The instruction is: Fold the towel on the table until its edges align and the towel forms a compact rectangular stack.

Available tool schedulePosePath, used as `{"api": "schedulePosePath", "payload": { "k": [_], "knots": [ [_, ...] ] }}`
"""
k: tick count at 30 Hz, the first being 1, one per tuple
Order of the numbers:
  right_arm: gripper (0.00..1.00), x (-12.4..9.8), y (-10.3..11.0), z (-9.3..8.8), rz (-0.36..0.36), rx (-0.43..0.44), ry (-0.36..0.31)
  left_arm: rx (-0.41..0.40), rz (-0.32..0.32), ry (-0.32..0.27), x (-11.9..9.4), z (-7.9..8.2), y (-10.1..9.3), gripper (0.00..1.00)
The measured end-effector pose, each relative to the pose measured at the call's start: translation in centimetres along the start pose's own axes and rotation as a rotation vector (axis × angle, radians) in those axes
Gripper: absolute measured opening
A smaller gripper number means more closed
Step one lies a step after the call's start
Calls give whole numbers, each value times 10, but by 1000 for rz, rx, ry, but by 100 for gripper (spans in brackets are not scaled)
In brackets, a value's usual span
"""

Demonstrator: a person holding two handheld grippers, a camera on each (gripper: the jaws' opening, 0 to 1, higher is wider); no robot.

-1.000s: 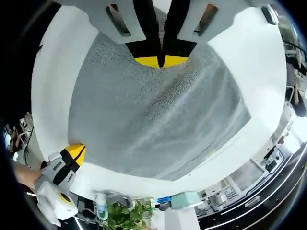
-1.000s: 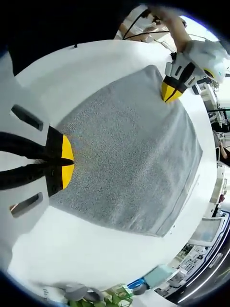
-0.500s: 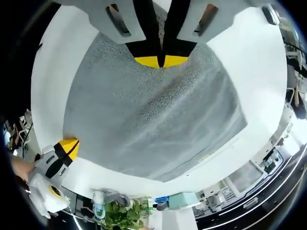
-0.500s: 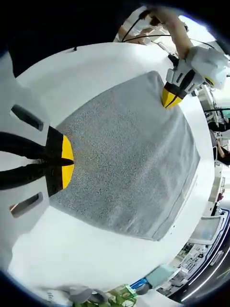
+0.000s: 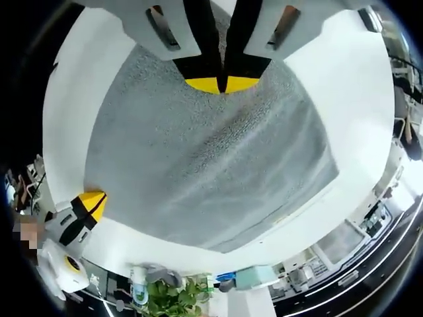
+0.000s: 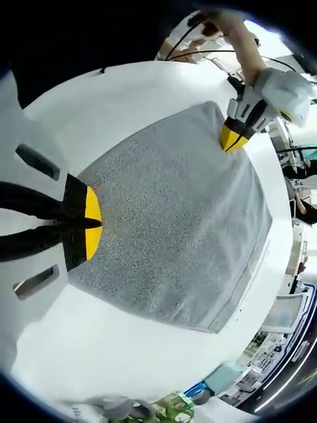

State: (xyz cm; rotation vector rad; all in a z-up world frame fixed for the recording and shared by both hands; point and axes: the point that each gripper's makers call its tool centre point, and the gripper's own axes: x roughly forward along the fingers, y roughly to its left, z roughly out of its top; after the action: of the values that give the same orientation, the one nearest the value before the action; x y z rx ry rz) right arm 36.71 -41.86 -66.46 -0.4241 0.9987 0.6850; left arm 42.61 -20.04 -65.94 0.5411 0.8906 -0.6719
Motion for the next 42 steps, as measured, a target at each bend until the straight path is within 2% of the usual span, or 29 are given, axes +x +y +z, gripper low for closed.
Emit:
{"api": "schedulePosePath", "payload": {
  "k": [19, 33, 40, 42],
  "knots": [
    [0, -6, 19, -11, 28, 1, -3, 14, 8, 3, -10, -15, -13, 1],
    [0, -12, 34, -21, 44, -4, -7, -14, 7, -13, -19, -26, -23, 1],
    [0, -15, 41, -25, 40, -27, -18, -27, 7, -27, -23, -29, -27, 1],
    [0, -15, 40, -23, 31, -70, -40, -29, 4, -29, -23, -29, -26, 1]
  ]
}}
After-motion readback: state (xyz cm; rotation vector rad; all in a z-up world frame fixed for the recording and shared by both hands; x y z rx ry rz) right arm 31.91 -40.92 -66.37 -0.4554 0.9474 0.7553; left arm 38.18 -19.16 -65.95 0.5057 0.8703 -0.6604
